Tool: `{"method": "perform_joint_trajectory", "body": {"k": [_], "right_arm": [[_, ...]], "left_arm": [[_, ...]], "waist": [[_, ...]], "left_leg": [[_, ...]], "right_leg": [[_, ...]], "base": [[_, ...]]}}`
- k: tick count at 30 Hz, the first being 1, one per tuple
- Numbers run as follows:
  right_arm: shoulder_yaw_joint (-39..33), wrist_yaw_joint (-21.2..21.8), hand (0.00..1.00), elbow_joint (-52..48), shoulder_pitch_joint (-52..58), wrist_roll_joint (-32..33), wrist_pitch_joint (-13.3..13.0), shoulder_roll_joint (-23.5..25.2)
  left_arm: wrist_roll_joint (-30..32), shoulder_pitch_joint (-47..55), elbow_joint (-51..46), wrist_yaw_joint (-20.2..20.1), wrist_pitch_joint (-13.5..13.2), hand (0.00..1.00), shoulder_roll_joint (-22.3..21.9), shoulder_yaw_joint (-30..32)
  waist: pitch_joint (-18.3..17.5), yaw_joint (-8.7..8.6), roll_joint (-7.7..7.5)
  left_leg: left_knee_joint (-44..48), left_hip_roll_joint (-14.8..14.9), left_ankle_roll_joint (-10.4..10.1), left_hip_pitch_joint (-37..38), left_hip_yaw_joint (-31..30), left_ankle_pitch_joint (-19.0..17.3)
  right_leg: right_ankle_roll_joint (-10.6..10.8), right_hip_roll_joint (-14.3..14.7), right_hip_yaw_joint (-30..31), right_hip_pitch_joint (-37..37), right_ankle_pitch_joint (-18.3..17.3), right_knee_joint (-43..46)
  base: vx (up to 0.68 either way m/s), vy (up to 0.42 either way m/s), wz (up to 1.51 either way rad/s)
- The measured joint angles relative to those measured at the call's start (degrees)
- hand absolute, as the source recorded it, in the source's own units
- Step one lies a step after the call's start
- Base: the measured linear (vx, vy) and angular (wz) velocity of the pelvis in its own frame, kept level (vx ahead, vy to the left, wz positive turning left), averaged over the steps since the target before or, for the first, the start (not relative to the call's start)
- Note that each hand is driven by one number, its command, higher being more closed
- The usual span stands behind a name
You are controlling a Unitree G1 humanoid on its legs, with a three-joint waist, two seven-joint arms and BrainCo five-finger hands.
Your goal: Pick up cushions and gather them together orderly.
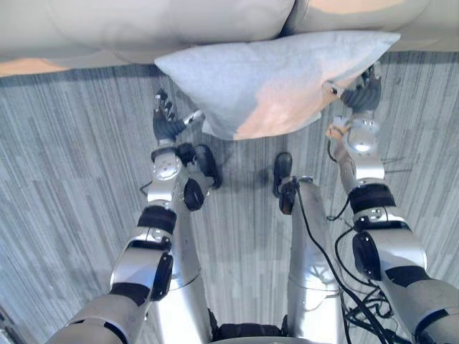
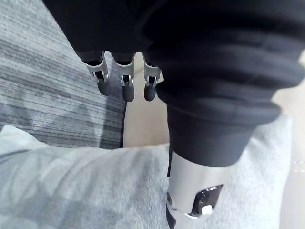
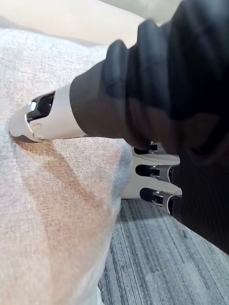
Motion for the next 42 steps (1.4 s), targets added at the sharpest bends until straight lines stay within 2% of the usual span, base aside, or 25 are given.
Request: {"method": "perform_joint_trajectory", "body": {"k": [7, 11, 15, 18, 20, 21, 22, 23, 26, 29, 31, 33, 36, 38, 42], "right_arm": [[2.2, -1.8, 1.00, -3.3, -0.5, 1.0, 0.1, 1.7], [4.5, -1.4, 1.00, -9.2, 3.5, 0.9, 0.1, 2.4], [5.9, -1.1, 1.00, -16.5, 10.6, 0.9, 0.0, 4.0], [6.1, -0.4, 1.00, -23.9, 18.5, 0.8, -0.8, 5.6], [6.3, 0.2, 1.00, -31.7, 26.7, 0.1, -2.9, 6.9], [6.3, 0.3, 1.00, -33.7, 28.9, -0.2, -3.0, 7.2], [6.5, 0.8, 1.00, -37.7, 35.1, -0.9, -3.9, 8.4], [6.6, 1.2, 1.00, -39.4, 37.9, -0.9, -4.0, 8.8], [7.4, 2.7, 1.00, -47.5, 48.6, -1.1, -5.0, 9.5], [8.9, 5.1, 1.00, -52.7, 56.2, -1.8, -6.0, 9.4], [9.0, 6.7, 1.00, -52.9, 58.4, -3.6, -6.4, 9.3], [9.0, 8.8, 1.00, -50.6, 58.9, -4.1, -6.6, 8.3], [9.1, 11.0, 1.00, -48.6, 58.9, -6.0, -6.6, 6.5], [9.8, 11.4, 1.00, -47.2, 58.9, -6.3, -6.6, 5.9], [10.5, 11.4, 1.00, -46.9, 58.7, -8.2, -6.5, 5.2]], "left_arm": [[-0.9, -3.6, -2.2, 3.6, 0.1, 1.00, 0.4, -2.3], [-0.5, -2.6, -5.1, 5.4, 0.4, 1.00, 1.0, -2.6], [1.0, 2.6, -12.2, 6.3, 0.5, 1.00, 1.2, -4.0], [3.4, 8.7, -19.8, 7.0, 0.4, 1.00, 1.2, -6.1], [6.3, 14.4, -26.2, 7.1, -1.1, 1.00, 0.8, -7.8], [7.1, 16.3, -28.0, 7.1, -1.1, 1.00, 0.3, -7.9], [8.3, 21.9, -31.3, 7.1, -2.0, 1.00, -1.2, -9.0], [8.6, 24.6, -32.6, 7.1, -2.4, 1.00, -1.8, -9.6], [9.9, 34.2, -38.3, 6.8, -3.6, 1.00, -3.7, -11.8], [10.4, 42.8, -40.6, 4.6, -4.5, 1.00, -4.1, -12.5], [10.4, 46.9, -40.6, 3.7, -4.6, 1.00, -4.0, -13.3], [10.4, 51.0, -40.3, 2.0, -4.9, 1.00, -3.5, -14.0], [10.4, 53.9, -40.2, 0.7, -4.9, 1.00, -3.0, -14.1], [10.4, 55.6, -40.2, 0.2, -4.9, 1.00, -2.9, -14.1], [10.4, 56.6, -40.2, -0.6, -4.9, 1.00, -2.1, -14.1]], "waist": [[0.0, -0.72, 0.03], [0.0, -1.40, 0.02], [0.0, -1.56, 0.02], [-0.2, -1.56, 0.07], [-1.5, -1.55, -0.13], [-1.5, -1.52, -0.14], [-4.6, -1.48, -0.15], [-6.8, -1.46, -0.10], [-8.6, -1.56, -0.15], [-13.6, -1.56, -0.58], [-15.6, -1.73, -0.54], [-18.4, -1.96, -0.45], [-19.5, -2.27, -0.35], [-20.9, -2.37, -0.37], [-21.9, -1.83, -0.48]], "left_leg": [[0.5, 0.6, 0.4, -0.3, 0.0, 0.6], [0.5, 0.9, 0.1, 0.4, -0.1, 0.8], [-0.4, 1.5, 0.1, 5.1, -0.1, 0.8], [-4.5, 1.4, -0.8, 14.1, 0.2, 1.0], [-10.2, 0.4, -2.0, 22.2, 1.0, 1.4], [-11.4, 0.4, -2.2, 24.9, 1.4, 1.5], [-14.7, -0.4, -2.4, 29.4, 2.1, 1.6], [-16.0, -0.6, -2.6, 30.5, 2.4, 1.7], [-21.2, -1.5, -3.2, 42.6, 3.1, 2.1], [-27.4, -2.8, -3.5, 51.1, 4.6, 2.3], [-32.0, -4.5, -4.2, 56.1, 5.2, 2.9], [-38.4, -6.2, -4.5, 60.9, 5.6, 4.8], [-44.9, -7.8, -4.3, 66.5, 6.0, 6.6], [-47.3, -8.5, -4.4, 69.1, 6.6, 6.7], [-49.0, -9.1, -4.3, 71.6, 7.4, 6.6]], "right_leg": [[-0.1, 0.2, -0.2, -0.5, 0.0, 0.6], [-0.3, 0.5, -0.4, -0.1, -0.1, 1.0], [-0.5, 1.0, -0.6, 4.7, -0.2, -0.3], [-1.0, 1.1, -1.4, 14.0, 0.0, -4.9], [-1.8, 0.8, -1.8, 22.0, 0.4, -10.5], [-2.0, 0.7, -1.9, 24.6, 0.7, -11.8], [-1.9, 0.4, -2.0, 28.9, 0.4, -15.0], [-1.9, 0.1, -2.2, 30.0, 0.5, -16.2], [-1.7, -0.1, -3.0, 42.8, 1.0, -22.7], [-1.0, -0.6, -3.3, 51.1, 1.5, -29.4], [-0.5, -1.2, -3.1, 55.9, 2.1, -33.7], [-0.2, -1.3, -3.2, 61.3, 4.8, -41.3], [0.4, -1.0, -3.1, 67.9, 8.3, -50.0], [0.6, -1.1, -2.7, 70.7, 9.6, -53.6], [1.6, -1.2, -0.6, 72.0, 11.0, -54.8]], "base": [[0.00, 0.006, -0.02], [-0.02, 0.000, 0.00], [-0.03, 0.000, -0.05], [-0.02, -0.043, 0.02], [0.01, -0.065, 0.09], [0.08, -0.065, 0.08], [0.11, -0.047, 0.05], [0.13, -0.039, 0.08], [0.23, -0.002, 0.07], [0.24, 0.014, 0.03], [0.24, 0.035, 0.00], [0.23, 0.050, 0.00], [0.18, 0.034, -0.03], [0.14, 0.044, -0.12], [0.11, 0.052, -0.27]]}}
